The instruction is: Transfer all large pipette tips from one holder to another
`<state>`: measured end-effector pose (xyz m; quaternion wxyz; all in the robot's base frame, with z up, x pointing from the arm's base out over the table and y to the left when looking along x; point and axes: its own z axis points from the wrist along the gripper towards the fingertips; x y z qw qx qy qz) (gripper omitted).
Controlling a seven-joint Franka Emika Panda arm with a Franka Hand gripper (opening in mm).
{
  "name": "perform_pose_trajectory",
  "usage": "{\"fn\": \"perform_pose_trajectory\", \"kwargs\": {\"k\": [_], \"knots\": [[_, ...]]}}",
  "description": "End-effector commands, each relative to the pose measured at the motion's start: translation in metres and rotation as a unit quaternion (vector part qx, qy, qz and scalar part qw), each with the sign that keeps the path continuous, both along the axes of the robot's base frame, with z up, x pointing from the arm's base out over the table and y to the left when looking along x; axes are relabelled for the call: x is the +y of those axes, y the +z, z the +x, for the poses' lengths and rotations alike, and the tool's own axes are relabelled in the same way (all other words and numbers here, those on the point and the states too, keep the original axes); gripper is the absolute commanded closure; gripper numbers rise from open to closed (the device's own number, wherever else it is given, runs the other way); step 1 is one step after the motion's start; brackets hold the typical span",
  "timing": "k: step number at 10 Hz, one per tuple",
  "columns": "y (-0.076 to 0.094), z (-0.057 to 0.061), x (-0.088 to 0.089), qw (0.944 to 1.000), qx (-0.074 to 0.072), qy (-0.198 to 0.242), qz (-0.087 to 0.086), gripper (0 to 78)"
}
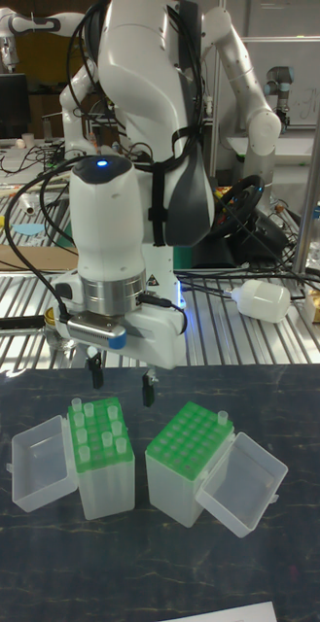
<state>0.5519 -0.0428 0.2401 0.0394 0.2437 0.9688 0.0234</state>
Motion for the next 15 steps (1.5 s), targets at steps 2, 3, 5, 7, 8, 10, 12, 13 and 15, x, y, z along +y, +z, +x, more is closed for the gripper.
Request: {"fn": "perform_pose_trajectory", "kwargs": {"k": [2, 3, 5, 7, 8, 10, 12, 13, 15], "knots": [[0.0013, 0.0007, -0.0002, 1.0000, 0.001, -0.003, -0.001, 76.3], [0.0013, 0.0007, -0.0002, 1.0000, 0.001, -0.003, -0.001, 76.3], [0.0013, 0.0007, -0.0002, 1.0000, 0.001, -0.003, -0.001, 76.3], [0.0013, 0.0007, -0.0002, 1.0000, 0.001, -0.003, -0.001, 76.3], [0.0013, 0.0007, -0.0002, 1.0000, 0.001, -0.003, -0.001, 76.3], [0.0013, 0.0007, -0.0002, 1.0000, 0.001, -0.003, -0.001, 76.3], [0.0013, 0.0007, -0.0002, 1.0000, 0.001, -0.003, -0.001, 76.3], [0.0012, -0.0004, -0.0016, 0.9991, 0.011, -0.039, -0.008, 76.3], [-0.0001, -0.0009, -0.0032, 0.9992, 0.012, -0.038, -0.008, 76.3]]}}
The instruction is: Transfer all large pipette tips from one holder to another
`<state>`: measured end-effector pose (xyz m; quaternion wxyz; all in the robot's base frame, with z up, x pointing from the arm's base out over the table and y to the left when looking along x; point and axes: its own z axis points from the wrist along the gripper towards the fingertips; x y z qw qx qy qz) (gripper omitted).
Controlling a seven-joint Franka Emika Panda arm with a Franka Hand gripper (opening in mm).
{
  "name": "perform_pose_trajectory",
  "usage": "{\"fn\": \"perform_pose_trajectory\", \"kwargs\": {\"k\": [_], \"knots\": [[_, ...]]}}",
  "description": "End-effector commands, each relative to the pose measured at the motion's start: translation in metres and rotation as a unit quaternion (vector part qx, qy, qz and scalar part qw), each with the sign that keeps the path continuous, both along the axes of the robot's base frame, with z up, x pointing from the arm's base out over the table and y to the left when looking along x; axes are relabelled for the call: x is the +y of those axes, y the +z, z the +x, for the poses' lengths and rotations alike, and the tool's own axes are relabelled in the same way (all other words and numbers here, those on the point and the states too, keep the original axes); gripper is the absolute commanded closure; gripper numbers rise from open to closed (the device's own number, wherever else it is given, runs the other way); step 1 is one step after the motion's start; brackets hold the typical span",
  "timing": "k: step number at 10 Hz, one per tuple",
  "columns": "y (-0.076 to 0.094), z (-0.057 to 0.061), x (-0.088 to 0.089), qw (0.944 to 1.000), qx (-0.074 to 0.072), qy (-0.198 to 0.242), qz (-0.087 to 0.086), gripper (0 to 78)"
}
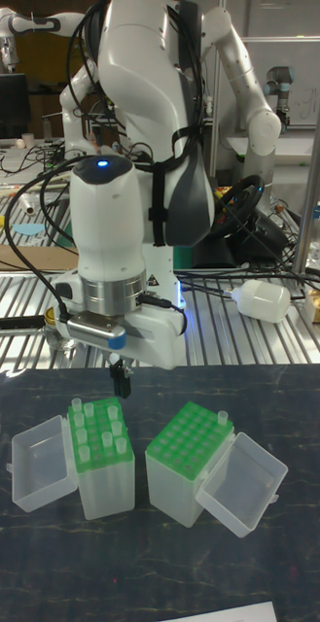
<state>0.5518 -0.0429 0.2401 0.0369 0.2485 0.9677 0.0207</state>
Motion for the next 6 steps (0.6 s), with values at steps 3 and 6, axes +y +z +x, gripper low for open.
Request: {"fn": "perform_pose_trajectory", "kwargs": {"k": [3, 6], "knots": [[-0.0039, -0.0002, -0.0091, 0.9996, 0.008, -0.026, -0.006, 76.3], [-0.0088, -0.0014, -0.0152, 0.9997, 0.007, -0.021, -0.004, 76.3]]}}
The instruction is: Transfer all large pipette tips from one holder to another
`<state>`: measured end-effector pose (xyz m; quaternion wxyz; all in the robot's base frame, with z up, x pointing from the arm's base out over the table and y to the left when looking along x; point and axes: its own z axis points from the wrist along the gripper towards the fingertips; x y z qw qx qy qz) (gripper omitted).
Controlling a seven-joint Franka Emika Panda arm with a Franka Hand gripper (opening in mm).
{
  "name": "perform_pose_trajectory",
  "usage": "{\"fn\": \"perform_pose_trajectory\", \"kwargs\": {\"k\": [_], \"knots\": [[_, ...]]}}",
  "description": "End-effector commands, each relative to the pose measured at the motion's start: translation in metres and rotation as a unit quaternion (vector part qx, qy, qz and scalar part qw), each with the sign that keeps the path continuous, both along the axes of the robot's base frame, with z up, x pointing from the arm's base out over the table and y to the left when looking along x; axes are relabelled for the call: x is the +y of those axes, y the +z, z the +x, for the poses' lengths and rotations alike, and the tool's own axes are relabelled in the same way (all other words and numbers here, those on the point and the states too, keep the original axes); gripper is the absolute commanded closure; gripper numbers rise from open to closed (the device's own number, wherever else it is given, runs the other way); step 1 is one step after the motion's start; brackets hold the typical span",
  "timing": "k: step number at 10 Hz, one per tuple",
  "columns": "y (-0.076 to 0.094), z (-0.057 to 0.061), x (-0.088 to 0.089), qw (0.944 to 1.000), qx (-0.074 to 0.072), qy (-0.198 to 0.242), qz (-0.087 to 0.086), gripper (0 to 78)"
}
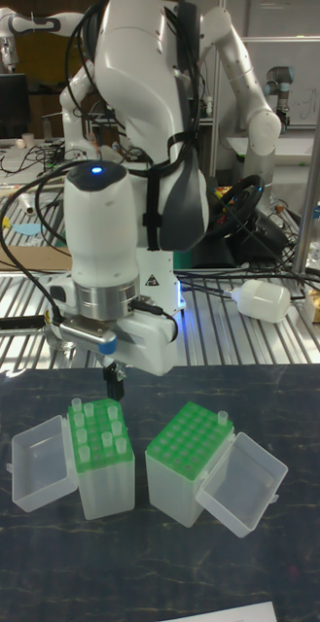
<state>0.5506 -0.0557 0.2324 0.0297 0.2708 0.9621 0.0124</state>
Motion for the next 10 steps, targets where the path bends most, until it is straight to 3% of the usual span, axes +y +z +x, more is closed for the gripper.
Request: {"fn": "perform_pose_trajectory", "kwargs": {"k": [1, 10], "knots": [[-0.001, -0.001, -0.002, 1.0000, -0.002, 0.000, 0.002, 76.3], [-0.013, -0.002, -0.005, 0.9999, -0.007, -0.004, 0.008, 76.3]]}}
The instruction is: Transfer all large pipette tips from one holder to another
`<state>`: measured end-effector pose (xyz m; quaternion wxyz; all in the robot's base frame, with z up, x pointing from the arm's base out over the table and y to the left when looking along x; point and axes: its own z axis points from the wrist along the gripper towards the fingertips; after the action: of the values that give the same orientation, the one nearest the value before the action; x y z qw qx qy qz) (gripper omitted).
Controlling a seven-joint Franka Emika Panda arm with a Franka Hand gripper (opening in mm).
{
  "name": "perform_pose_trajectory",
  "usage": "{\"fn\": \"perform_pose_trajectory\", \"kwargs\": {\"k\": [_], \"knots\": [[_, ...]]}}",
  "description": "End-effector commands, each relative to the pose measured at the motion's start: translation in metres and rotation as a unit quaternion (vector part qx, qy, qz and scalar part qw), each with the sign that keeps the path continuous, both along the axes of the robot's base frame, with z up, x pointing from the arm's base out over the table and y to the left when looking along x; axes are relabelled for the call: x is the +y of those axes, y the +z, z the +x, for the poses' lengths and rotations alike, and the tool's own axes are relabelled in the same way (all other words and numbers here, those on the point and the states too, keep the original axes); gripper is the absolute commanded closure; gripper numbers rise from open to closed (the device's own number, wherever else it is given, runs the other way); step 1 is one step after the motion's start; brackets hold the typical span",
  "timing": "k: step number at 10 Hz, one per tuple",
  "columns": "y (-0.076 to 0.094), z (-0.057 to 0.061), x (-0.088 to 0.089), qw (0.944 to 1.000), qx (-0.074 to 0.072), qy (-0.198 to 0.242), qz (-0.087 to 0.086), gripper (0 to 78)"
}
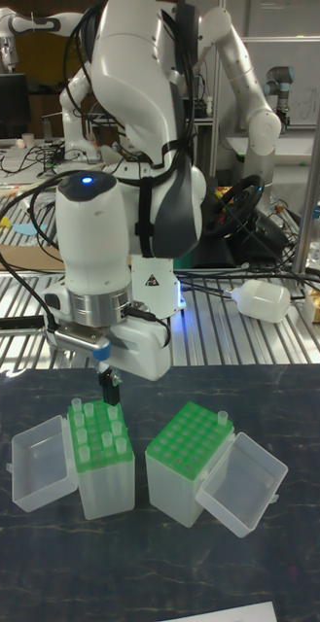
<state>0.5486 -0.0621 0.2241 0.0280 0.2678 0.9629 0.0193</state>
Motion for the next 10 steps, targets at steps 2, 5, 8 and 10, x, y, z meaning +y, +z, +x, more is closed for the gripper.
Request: {"fn": "perform_pose_trajectory", "kwargs": {"k": [2, 5, 8, 10], "knots": [[-0.0061, -0.0003, 0.0017, 0.9999, -0.007, -0.009, 0.001, 76.3], [-0.0061, -0.0004, 0.0018, 1.0000, -0.006, -0.004, 0.001, 0.1], [-0.0061, -0.0004, 0.0018, 1.0000, -0.006, -0.004, 0.001, 0.1], [-0.0061, -0.0004, 0.0018, 1.0000, -0.006, -0.004, 0.001, 0.1]]}}
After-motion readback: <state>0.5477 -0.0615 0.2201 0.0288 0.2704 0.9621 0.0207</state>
